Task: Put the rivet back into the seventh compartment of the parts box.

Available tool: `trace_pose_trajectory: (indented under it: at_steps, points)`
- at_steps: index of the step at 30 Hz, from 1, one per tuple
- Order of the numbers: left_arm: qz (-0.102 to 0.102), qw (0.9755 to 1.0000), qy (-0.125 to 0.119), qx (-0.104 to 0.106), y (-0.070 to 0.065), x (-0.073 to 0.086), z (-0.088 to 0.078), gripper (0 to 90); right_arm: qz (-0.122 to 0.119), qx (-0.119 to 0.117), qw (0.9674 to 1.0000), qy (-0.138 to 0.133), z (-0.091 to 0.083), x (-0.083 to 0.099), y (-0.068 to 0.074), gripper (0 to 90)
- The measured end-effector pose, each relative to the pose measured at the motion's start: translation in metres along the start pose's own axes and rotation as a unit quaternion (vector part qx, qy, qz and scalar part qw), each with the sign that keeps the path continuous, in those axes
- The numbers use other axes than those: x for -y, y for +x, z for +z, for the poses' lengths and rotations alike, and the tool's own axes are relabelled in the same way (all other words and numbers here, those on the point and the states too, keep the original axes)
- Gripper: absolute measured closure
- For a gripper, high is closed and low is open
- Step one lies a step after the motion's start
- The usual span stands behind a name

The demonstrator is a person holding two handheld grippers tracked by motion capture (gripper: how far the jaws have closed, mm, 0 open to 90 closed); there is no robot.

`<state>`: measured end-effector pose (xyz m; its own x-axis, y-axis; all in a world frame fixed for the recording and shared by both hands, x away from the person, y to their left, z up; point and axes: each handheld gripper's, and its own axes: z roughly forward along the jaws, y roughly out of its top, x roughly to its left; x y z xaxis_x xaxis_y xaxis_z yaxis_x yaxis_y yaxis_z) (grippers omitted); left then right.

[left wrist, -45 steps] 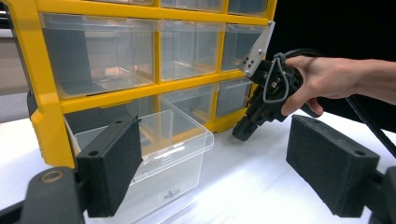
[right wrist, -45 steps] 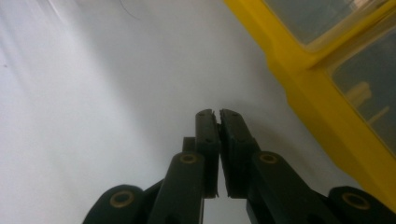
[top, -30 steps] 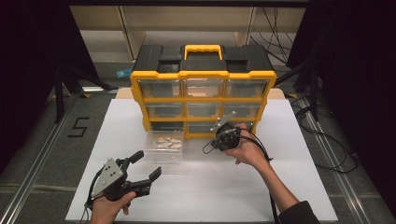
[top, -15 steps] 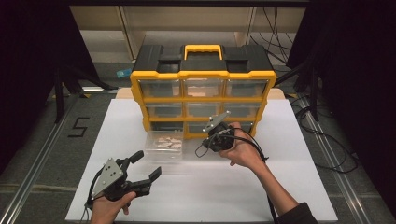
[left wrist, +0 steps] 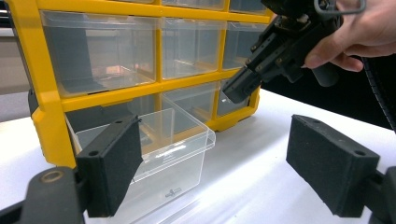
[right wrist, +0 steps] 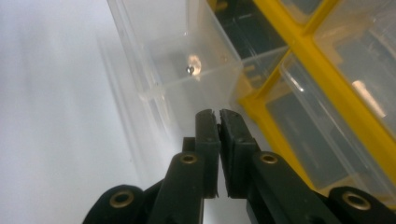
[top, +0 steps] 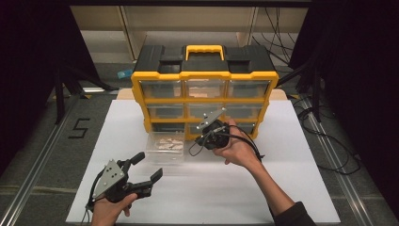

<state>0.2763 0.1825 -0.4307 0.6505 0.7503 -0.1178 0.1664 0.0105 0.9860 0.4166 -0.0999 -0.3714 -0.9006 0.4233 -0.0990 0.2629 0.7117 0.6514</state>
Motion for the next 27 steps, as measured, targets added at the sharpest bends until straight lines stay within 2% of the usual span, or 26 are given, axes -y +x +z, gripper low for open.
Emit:
trace_pose_trajectory:
  at_steps: [10,27]
  points:
    - [0.002,1.0,0.0,0.001,0.0,0.0,0.0,18.0,-0.015,-0.015,0.9996,-0.019,0.008,-0.022,0.009,86.3]
    - [0.001,1.0,-0.001,0.002,0.0,0.0,0.0,18.0,-0.028,-0.023,0.9991,-0.022,0.034,-0.049,0.015,86.2]
